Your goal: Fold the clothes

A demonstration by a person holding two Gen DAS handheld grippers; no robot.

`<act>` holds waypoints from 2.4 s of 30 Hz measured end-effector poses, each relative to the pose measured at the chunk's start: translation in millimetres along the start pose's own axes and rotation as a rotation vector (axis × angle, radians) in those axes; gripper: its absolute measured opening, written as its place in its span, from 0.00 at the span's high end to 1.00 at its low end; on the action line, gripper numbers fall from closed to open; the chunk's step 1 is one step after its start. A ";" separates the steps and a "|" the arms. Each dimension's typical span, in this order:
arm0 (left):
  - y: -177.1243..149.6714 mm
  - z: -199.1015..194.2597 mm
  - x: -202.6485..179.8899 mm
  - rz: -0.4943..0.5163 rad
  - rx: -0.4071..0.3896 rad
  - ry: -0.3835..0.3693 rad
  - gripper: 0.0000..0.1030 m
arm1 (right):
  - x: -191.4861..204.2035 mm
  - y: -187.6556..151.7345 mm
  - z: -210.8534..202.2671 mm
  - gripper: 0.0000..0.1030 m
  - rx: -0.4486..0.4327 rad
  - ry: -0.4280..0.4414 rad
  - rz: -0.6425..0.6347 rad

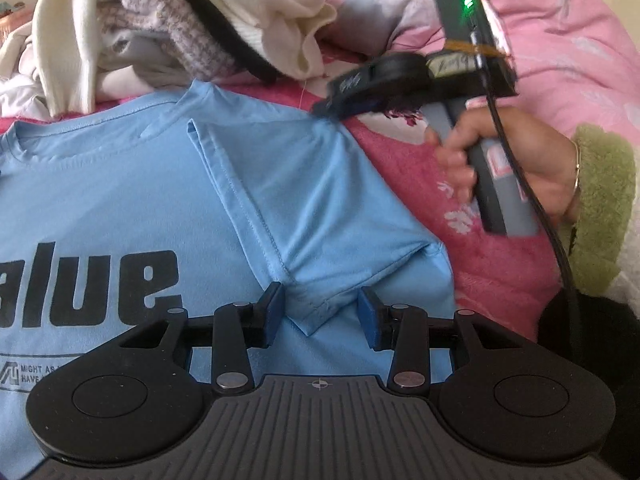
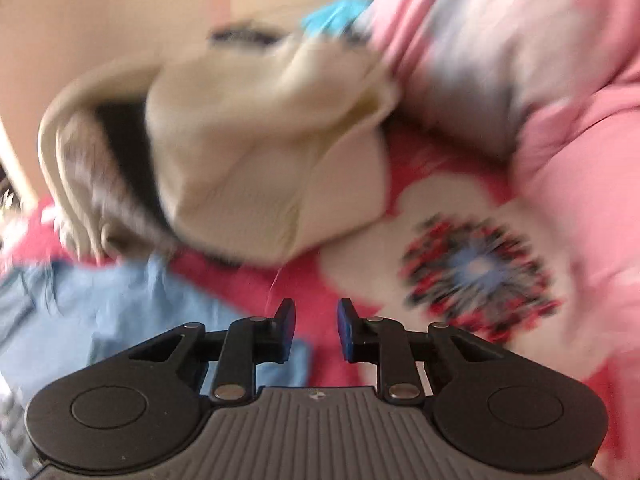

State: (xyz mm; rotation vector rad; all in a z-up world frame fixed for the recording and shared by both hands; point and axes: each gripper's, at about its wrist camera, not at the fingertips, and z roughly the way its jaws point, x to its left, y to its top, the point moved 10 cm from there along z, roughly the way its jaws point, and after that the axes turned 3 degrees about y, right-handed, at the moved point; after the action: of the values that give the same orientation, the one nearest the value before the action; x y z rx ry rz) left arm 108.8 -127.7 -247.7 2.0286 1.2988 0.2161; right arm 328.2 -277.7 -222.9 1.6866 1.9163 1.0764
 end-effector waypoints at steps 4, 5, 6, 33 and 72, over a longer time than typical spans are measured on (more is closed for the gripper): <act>1.8 -2.6 3.4 -0.027 -0.007 -0.026 0.61 | 5.9 26.0 -83.5 0.73 -0.048 0.130 0.071; 2.4 -5.3 4.9 -0.036 -0.008 -0.030 0.61 | 10.2 28.9 -101.2 0.71 -0.039 0.159 0.070; 3.0 -9.7 7.2 -0.051 -0.013 -0.034 0.61 | 15.3 30.3 -118.3 0.69 -0.023 0.179 0.062; -168.9 -263.4 199.5 -0.699 -0.113 0.684 0.53 | 264.4 -74.7 -119.6 0.62 0.450 0.690 0.004; -182.1 -232.1 210.4 -0.395 -0.064 0.773 0.99 | 453.1 -83.9 116.7 0.91 0.790 0.198 -0.067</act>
State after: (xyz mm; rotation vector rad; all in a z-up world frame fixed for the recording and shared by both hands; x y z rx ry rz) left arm -35.6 204.5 -240.4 1.6260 2.0861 0.9000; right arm 256.6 190.2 -266.4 1.9020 2.7399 0.4778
